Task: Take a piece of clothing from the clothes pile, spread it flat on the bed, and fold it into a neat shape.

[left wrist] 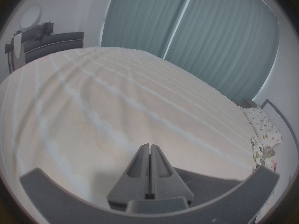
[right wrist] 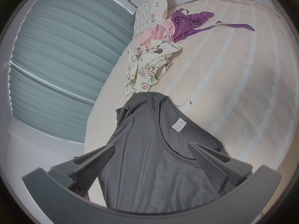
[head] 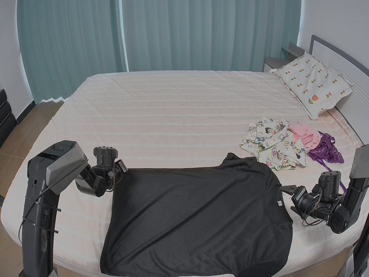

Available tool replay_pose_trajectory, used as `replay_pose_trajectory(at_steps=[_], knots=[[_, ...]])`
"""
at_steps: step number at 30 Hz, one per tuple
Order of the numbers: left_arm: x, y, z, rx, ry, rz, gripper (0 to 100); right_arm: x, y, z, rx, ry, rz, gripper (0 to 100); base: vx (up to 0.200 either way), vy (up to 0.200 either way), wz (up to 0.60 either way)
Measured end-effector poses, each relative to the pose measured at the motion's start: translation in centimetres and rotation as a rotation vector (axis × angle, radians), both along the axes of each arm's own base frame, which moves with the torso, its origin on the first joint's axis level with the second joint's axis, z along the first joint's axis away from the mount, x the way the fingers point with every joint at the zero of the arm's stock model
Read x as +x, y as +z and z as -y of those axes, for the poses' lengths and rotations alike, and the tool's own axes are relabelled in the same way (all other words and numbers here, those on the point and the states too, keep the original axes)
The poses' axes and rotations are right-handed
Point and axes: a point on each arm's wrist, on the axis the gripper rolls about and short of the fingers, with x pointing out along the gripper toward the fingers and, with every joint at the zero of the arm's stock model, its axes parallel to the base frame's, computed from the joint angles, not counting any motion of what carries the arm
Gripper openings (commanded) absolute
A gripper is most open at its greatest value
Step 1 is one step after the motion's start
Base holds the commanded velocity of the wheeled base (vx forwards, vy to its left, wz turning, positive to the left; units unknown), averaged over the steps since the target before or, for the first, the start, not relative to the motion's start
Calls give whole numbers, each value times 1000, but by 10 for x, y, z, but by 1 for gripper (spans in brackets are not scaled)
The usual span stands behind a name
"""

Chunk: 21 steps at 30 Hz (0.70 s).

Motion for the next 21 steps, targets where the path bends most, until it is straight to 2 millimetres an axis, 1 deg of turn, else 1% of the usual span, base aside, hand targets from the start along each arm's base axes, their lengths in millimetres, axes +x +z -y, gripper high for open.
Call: replay_pose_trajectory(at_steps=[5, 13, 14, 21], knots=[[4, 10, -16, 3, 40, 29, 0, 0, 0, 0, -1, 0, -2, 100, 0, 0, 0], [10, 15, -23, 26, 42, 50, 0, 0, -1, 0, 0, 0, -4, 100, 0, 0, 0], [12, 15, -23, 26, 43, 55, 100, 0, -1, 0, 0, 0, -5, 100, 0, 0, 0], [14, 16, -31, 21, 56, 61, 100, 0, 0, 0, 0, 0, 1, 100, 0, 0, 0]])
